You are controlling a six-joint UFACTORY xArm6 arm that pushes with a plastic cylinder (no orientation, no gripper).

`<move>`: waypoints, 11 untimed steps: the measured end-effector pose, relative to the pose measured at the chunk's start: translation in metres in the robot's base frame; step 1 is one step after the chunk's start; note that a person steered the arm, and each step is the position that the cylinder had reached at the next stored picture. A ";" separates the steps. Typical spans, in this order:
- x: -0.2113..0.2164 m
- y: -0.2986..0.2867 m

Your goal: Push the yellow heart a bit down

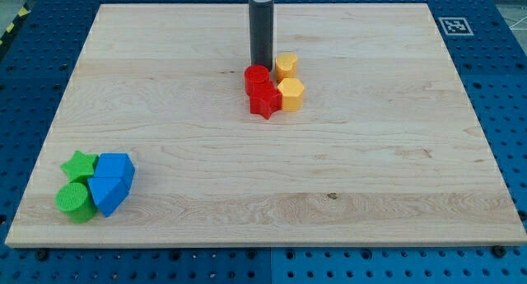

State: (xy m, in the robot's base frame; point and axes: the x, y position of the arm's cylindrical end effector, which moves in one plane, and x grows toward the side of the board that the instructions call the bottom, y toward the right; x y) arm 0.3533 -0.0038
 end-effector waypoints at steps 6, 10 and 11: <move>-0.015 0.070; -0.029 0.008; -0.031 -0.072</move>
